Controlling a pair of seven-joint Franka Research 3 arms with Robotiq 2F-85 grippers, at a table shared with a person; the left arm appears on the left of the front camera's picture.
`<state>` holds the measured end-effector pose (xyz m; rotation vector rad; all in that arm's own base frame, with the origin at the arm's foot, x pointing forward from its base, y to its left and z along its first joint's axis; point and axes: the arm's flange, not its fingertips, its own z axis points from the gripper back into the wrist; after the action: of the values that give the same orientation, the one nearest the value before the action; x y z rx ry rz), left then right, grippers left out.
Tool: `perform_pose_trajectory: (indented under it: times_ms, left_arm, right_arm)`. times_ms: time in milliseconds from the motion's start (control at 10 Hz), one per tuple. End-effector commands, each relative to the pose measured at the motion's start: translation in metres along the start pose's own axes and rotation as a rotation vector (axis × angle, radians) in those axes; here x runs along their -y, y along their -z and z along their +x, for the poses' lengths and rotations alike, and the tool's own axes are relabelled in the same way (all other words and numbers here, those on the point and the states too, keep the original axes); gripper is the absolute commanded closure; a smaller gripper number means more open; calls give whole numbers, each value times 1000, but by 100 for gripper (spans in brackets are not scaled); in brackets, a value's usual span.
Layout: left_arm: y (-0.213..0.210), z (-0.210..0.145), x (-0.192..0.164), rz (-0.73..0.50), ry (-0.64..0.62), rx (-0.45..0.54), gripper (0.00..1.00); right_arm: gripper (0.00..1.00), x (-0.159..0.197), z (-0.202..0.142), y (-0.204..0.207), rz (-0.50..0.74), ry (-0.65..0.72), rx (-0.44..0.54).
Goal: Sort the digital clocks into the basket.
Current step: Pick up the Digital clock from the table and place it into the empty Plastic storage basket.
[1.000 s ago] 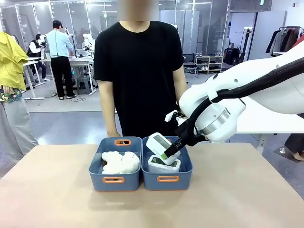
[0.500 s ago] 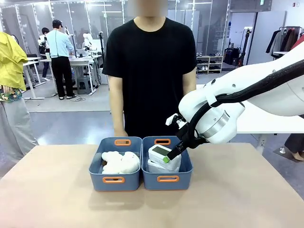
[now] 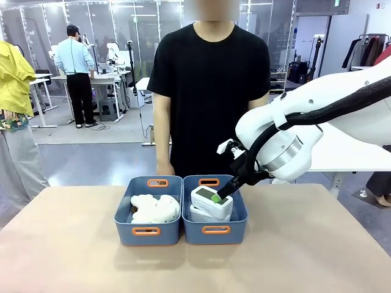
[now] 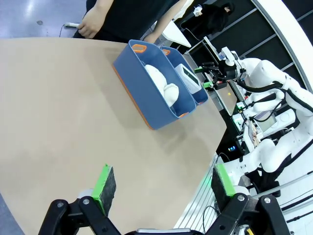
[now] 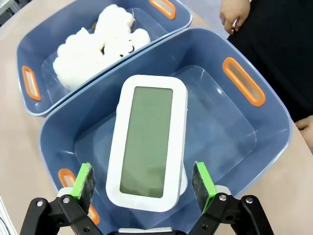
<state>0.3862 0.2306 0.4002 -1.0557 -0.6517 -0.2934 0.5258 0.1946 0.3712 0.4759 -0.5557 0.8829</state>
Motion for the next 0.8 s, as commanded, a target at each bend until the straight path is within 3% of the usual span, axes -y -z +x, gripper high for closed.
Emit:
perform_pose_trajectory:
  times_ms: [0, 700]
  left_arm:
    - [-1, 0, 3, 10, -14, -13, 0]
    - [-1, 0, 3, 10, -14, -13, 0]
  right_arm:
    - [0, 2, -1, 9, -4, -11, -15]
    - [0, 2, -1, 9, -4, -11, -15]
